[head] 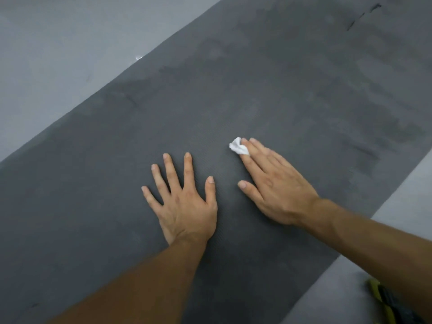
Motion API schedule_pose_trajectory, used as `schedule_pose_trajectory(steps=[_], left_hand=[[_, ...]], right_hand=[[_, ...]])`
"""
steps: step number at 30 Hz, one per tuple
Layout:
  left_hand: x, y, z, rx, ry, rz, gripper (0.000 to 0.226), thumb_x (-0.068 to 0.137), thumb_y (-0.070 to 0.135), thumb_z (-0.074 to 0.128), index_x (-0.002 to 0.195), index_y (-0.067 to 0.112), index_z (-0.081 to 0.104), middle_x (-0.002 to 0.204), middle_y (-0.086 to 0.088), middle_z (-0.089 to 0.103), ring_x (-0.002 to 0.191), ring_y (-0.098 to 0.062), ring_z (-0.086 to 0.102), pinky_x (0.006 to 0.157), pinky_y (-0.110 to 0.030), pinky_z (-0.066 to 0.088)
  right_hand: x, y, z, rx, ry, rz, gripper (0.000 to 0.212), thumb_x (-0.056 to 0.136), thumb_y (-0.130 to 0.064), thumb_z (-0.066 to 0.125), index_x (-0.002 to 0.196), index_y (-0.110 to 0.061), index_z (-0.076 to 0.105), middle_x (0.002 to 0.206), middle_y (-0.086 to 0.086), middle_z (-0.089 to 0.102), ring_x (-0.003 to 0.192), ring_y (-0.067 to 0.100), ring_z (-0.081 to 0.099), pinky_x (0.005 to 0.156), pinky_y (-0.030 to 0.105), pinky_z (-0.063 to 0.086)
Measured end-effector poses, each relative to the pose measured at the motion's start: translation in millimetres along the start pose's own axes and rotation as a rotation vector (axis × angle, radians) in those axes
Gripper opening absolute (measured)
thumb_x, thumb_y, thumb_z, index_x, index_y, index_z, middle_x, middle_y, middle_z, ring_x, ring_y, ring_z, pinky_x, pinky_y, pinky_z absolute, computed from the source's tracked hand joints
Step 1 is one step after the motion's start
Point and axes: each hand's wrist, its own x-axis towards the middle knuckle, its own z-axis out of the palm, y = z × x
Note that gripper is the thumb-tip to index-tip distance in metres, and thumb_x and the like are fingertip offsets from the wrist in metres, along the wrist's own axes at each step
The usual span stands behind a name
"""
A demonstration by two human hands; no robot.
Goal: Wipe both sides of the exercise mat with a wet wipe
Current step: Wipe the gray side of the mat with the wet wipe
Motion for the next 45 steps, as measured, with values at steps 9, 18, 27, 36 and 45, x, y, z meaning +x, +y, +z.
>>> schedule_pose_trajectory(steps=[9,18,27,36,45], left_hand=[[1,-2,0,0.006,-0.012,0.002,0.068,0.101,0.062,0.011,0.165,0.039,0.009,0.174,0.0,-0.004,0.16,-0.028,-0.006,0.126,-0.061,-0.001],[1,-2,-2,0.023,-0.028,0.009,0.069,0.101,0.065,0.008,0.165,0.039,0.004,0.174,0.0,-0.008,0.16,-0.029,-0.008,0.126,-0.061,-0.001],[1,-1,-1,0.026,-0.039,0.014,0.07,0.1,0.062,0.006,0.165,0.035,0.002,0.174,-0.002,-0.009,0.159,-0.03,-0.01,0.125,-0.063,0.002],[0,0,-2,-0.012,-0.034,0.005,0.071,0.103,0.063,0.015,0.166,0.033,0.006,0.174,-0.002,-0.007,0.16,-0.029,-0.007,0.125,-0.063,0.002],[0,0,-2,-0.004,-0.037,0.002,0.074,0.103,0.063,0.016,0.166,0.027,0.006,0.174,-0.003,-0.007,0.16,-0.029,-0.006,0.125,-0.064,0.004]], right_hand=[[16,-11,6,-0.123,0.006,-0.129,0.067,0.108,-0.047,0.024,0.164,-0.009,0.023,0.173,0.007,0.015,0.16,0.019,0.009,0.129,0.039,0.013],[59,21,-9,0.081,0.062,0.186,0.078,0.104,-0.058,0.01,0.165,-0.011,0.014,0.174,0.005,0.01,0.16,0.018,0.004,0.129,0.034,0.003],[45,-50,-4,0.153,-0.08,-0.211,0.083,0.103,-0.068,0.005,0.166,-0.014,0.006,0.175,-0.002,0.002,0.159,0.008,-0.007,0.13,0.032,0.001],[83,14,-16,0.07,0.047,0.1,0.085,0.099,-0.068,0.003,0.166,-0.017,0.014,0.174,0.002,0.013,0.16,0.015,0.005,0.128,0.033,0.004],[106,-2,-12,0.091,0.036,0.087,0.08,0.102,-0.059,0.006,0.166,-0.012,0.007,0.174,0.004,0.005,0.16,0.018,0.001,0.129,0.035,0.004]])
